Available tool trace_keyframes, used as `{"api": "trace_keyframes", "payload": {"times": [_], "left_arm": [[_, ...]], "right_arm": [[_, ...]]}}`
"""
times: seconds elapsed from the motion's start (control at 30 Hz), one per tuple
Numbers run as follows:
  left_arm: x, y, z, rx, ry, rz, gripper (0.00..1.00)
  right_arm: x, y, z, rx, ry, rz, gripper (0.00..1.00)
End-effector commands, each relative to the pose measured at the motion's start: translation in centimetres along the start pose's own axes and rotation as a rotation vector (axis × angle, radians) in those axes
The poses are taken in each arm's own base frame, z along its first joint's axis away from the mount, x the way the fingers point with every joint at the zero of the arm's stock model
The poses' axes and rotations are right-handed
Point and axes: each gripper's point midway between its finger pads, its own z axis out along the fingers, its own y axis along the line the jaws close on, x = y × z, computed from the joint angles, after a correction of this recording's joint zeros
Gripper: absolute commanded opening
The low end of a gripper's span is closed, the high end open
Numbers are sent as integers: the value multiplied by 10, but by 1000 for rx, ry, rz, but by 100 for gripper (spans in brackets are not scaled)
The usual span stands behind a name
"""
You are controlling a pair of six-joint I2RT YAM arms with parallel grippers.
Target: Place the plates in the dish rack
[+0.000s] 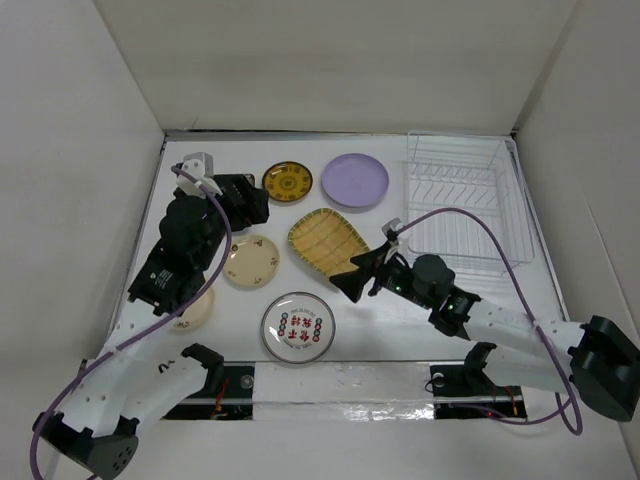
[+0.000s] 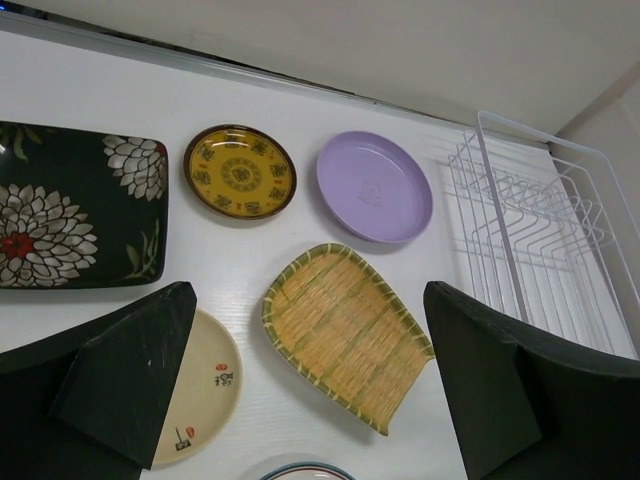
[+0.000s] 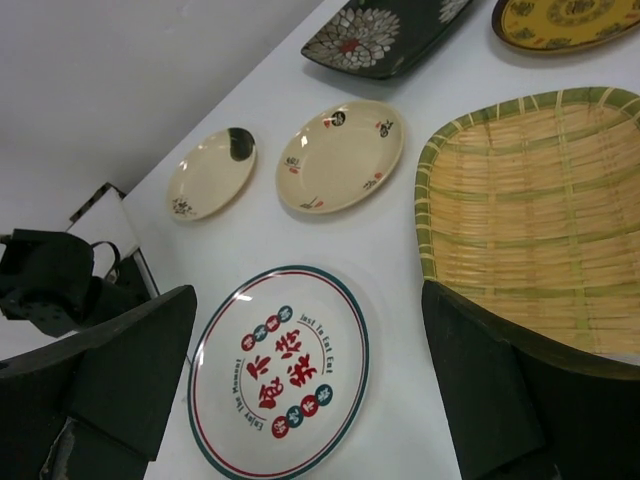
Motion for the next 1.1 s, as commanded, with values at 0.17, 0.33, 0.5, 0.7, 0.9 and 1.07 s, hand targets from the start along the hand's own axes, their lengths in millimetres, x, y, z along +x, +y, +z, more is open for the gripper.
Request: {"api": "trace_keyframes", "payload": {"times": [0.17,0.33,0.5,0.7,0.9,1.07], "left_arm": [[-1,-13,19,78,-40,-34,99],[-12,52,34,-135,-16,-30,13],[-7,135,50,-224,86,-126,0],[42,189,66,-368,178,-308,14],[90,248,44,-571,161,-508,71],[122,260,51,-616,171,-641,81]], "right_arm": [[-13,19,5,-88,-46,-45,3],[-7,18,9,-83,-4,-50,0],[-2,22,11,-103,22,-47,3],[-13,20,3,-66,7,-45,6],[-17,15,-2,-35,7,-25,36],[-15,7,0,-37,34,9,51]]}}
